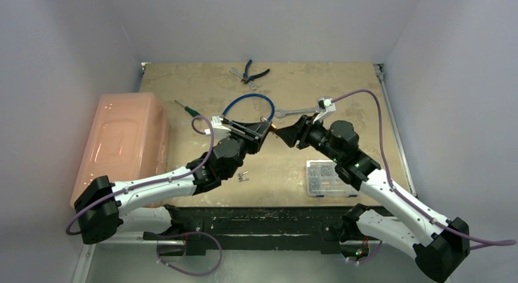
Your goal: Unlock with the key
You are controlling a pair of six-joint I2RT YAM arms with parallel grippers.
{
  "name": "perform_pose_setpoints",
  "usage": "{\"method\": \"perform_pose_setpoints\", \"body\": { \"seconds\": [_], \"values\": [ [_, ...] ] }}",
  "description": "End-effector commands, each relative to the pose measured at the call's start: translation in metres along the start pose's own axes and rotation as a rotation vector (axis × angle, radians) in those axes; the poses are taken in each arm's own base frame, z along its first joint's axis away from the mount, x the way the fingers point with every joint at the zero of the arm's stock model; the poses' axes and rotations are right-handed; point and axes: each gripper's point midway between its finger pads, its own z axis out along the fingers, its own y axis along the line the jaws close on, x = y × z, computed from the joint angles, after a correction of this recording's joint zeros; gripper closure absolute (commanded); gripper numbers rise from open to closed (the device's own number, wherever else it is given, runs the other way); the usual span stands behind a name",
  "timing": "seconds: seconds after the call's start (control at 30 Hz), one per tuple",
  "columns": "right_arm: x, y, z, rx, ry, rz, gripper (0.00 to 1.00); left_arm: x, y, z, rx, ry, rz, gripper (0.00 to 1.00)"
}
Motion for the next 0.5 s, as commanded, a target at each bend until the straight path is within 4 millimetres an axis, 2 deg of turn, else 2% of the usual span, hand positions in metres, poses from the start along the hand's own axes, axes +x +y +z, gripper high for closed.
{"method": "perform_pose_setpoints", "body": {
  "seconds": [0.0, 0.27, 0.47],
  "values": [
    [-0.016, 0.007, -0.007, -0.019, -0.018, -0.115, 0.49, 0.000, -0.039, -0.004, 0.097, 0.005, -0.086, 1.00],
    [-0.012, 0.030, -0.013, -0.152, -0.003, -0.140, 0.48, 0.000, -0.040, -0.003, 0.093, 0.004, -0.082, 1.00],
    [-0.012, 0.039, -0.016, -0.201, -0.001, -0.145, 0.50, 0.000, -0.041, -0.004, 0.094, 0.003, -0.080, 1.00]
  ]
}}
